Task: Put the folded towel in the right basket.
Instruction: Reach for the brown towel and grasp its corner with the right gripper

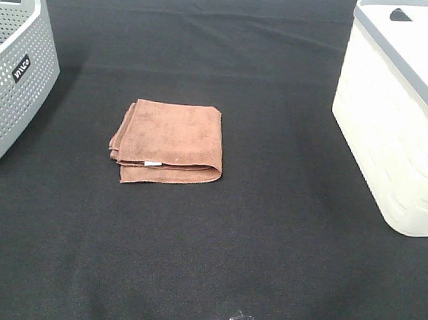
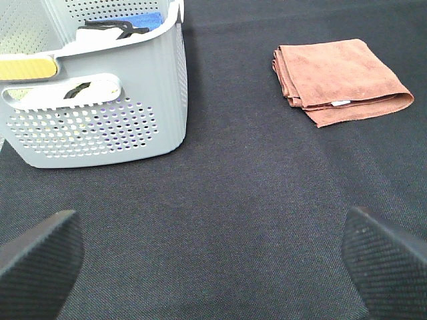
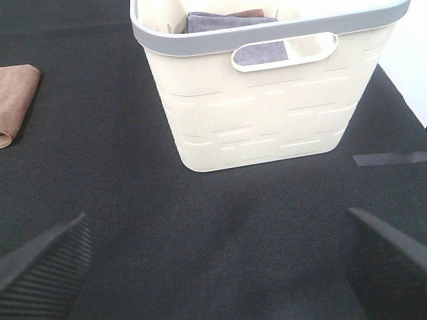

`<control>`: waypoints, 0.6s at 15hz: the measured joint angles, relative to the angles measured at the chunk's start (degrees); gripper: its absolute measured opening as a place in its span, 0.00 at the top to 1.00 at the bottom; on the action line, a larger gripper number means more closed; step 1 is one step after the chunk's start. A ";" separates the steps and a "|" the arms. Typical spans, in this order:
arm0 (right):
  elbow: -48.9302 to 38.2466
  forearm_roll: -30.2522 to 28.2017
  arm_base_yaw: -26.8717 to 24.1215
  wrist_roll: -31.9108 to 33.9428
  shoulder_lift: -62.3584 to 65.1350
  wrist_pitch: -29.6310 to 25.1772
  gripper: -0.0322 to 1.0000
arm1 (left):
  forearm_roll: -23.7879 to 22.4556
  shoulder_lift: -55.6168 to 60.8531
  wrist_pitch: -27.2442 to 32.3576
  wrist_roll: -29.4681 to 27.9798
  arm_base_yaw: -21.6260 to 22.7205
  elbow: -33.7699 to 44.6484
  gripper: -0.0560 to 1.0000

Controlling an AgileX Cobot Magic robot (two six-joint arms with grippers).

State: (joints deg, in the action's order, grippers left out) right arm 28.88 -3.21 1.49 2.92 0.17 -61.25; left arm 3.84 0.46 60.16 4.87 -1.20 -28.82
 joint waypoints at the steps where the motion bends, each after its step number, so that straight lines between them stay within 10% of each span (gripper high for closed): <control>1: 0.00 0.00 0.00 0.00 0.00 0.00 0.03 | 0.00 0.00 0.00 0.00 0.00 0.00 0.02; 9: 0.00 0.00 0.00 0.00 0.00 0.00 0.03 | 0.00 0.00 0.00 0.00 0.00 0.00 0.02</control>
State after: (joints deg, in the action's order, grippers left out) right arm 28.88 -3.21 1.49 2.92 0.17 -61.25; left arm 3.84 0.46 60.16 4.87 -1.20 -28.82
